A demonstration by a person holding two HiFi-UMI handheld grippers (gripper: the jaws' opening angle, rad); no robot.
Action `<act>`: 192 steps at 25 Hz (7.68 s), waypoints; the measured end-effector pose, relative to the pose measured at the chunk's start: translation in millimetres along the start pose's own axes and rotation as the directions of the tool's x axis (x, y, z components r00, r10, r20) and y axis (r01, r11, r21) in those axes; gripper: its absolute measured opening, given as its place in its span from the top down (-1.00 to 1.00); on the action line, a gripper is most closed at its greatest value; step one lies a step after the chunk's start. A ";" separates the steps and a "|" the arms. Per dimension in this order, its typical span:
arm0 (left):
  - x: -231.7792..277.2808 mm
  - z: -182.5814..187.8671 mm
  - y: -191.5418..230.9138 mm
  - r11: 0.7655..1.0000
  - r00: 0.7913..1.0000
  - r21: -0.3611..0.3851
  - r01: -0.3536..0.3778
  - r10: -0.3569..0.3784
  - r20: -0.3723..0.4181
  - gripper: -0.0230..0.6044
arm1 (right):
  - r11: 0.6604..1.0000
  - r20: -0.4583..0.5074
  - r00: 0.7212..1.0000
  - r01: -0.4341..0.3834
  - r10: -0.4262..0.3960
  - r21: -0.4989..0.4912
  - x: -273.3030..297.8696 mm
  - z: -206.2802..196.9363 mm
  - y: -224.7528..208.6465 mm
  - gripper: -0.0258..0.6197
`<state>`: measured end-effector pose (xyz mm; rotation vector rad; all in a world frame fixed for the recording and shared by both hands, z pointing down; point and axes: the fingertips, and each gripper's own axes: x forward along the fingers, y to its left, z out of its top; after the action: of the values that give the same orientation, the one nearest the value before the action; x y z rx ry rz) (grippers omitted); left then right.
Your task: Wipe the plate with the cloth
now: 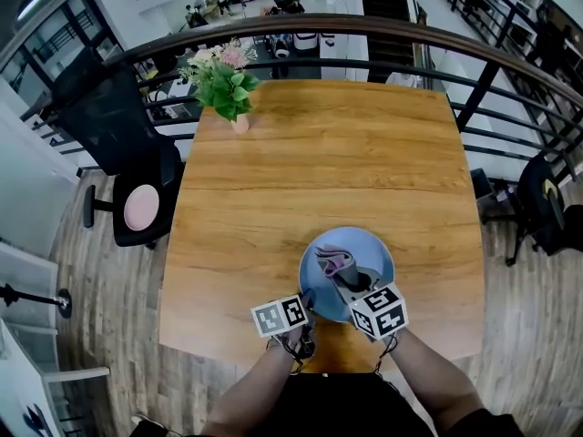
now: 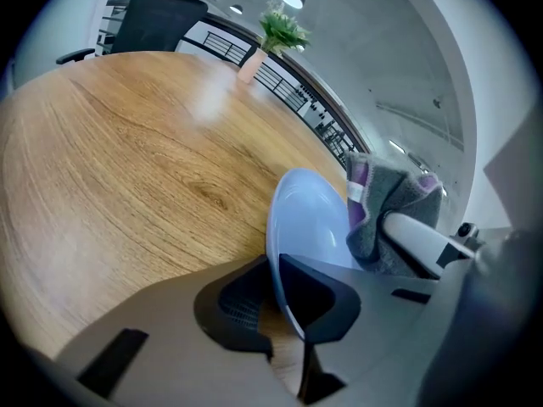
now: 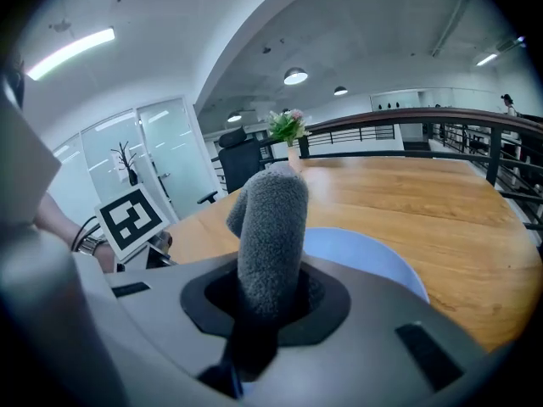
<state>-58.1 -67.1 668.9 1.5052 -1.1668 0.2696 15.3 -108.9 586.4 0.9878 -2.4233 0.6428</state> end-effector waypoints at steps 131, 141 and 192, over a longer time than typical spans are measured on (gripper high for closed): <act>0.4 9.1 1.1 0.992 0.991 -0.111 -0.056 0.069 0.115 0.83 | 1.000 -0.470 0.882 0.016 -0.018 -0.008 27.4 -76.0 1.9 0.70; 1.6 9.0 0.5 0.993 0.992 -0.107 -0.051 0.063 0.112 0.83 | 0.999 -0.463 0.886 -0.033 0.016 -0.030 60.7 -56.9 5.6 0.70; 1.2 9.1 3.9 0.991 0.989 -0.119 -0.062 0.077 0.125 0.83 | 0.954 -0.306 0.911 0.299 -0.276 0.028 3.7 -32.7 -103.2 0.70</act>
<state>-64.3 -74.8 669.3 1.3988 -1.3175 0.1508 95.5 -158.0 640.2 1.1578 -1.9549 0.7211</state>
